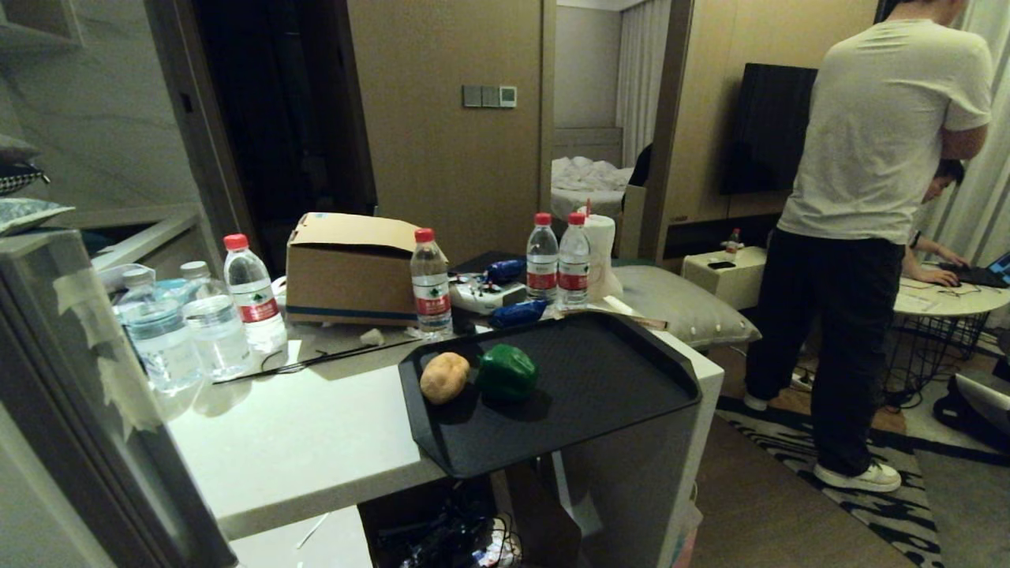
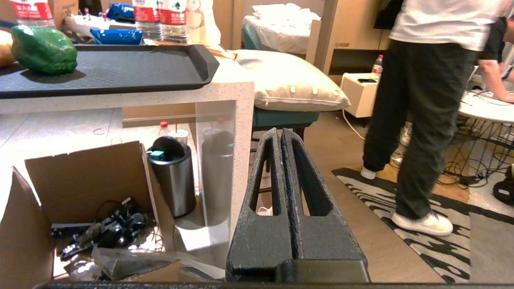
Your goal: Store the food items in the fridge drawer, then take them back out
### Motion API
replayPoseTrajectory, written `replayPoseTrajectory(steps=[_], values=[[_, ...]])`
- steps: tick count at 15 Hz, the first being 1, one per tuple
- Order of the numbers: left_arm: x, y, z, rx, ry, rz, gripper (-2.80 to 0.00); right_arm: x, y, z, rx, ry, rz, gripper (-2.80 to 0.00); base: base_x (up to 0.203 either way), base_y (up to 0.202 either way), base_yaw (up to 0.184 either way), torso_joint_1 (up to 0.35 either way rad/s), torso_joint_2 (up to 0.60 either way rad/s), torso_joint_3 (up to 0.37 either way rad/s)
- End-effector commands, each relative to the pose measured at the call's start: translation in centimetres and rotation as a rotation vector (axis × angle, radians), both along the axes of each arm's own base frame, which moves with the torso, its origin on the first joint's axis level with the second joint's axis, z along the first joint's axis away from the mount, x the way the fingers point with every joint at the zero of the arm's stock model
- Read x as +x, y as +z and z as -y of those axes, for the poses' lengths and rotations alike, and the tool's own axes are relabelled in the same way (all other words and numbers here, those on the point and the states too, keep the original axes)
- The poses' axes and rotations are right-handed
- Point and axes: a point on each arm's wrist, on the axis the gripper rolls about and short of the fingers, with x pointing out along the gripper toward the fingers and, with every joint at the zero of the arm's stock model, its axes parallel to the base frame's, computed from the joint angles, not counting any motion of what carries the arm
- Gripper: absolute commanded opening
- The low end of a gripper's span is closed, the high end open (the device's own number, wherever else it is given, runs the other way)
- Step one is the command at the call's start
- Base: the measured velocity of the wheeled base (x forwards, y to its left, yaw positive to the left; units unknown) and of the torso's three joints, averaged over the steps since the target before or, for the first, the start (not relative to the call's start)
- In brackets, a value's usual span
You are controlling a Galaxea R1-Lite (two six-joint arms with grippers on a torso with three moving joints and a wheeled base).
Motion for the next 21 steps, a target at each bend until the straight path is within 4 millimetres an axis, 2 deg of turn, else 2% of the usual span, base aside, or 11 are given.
replayPoseTrajectory(steps=[1, 12, 14, 17, 19, 21], values=[[0.0, 0.0, 0.0, 0.000, 0.001, -0.001, -2.80, 0.2, -0.9, 0.0, -0.001, 0.002, -0.030, -2.80, 0.000, 0.000, 0.000, 0.000, 0.00, 0.000], [0.0, 0.2, 0.0, 0.061, -0.029, 0.019, -2.80, 0.2, -0.9, 0.0, -0.003, 0.002, -0.030, -2.80, 0.000, 0.000, 0.000, 0.000, 0.00, 0.000], [-0.2, 2.6, 0.2, 0.063, -0.114, 0.146, -2.80, 0.2, -0.9, 0.0, -0.001, 0.001, -0.030, -2.80, 0.000, 0.000, 0.000, 0.000, 0.00, 0.000], [0.5, 6.8, 0.5, 0.054, -0.234, 0.152, -2.80, 0.2, -0.9, 0.0, -0.012, 0.005, -0.030, -2.80, 0.000, 0.000, 0.000, 0.000, 0.00, 0.000], [2.4, 10.0, 0.7, 0.036, -0.335, 0.088, -2.80, 0.2, -0.8, 0.0, -0.011, 0.006, -0.028, -2.80, 0.000, 0.000, 0.000, 0.000, 0.00, 0.000], [4.7, 12.2, 1.0, 0.022, -0.459, 0.026, -2.80, 0.2, -0.8, 0.0, -0.009, 0.005, -0.028, -2.80, 0.000, 0.000, 0.000, 0.000, 0.00, 0.000]])
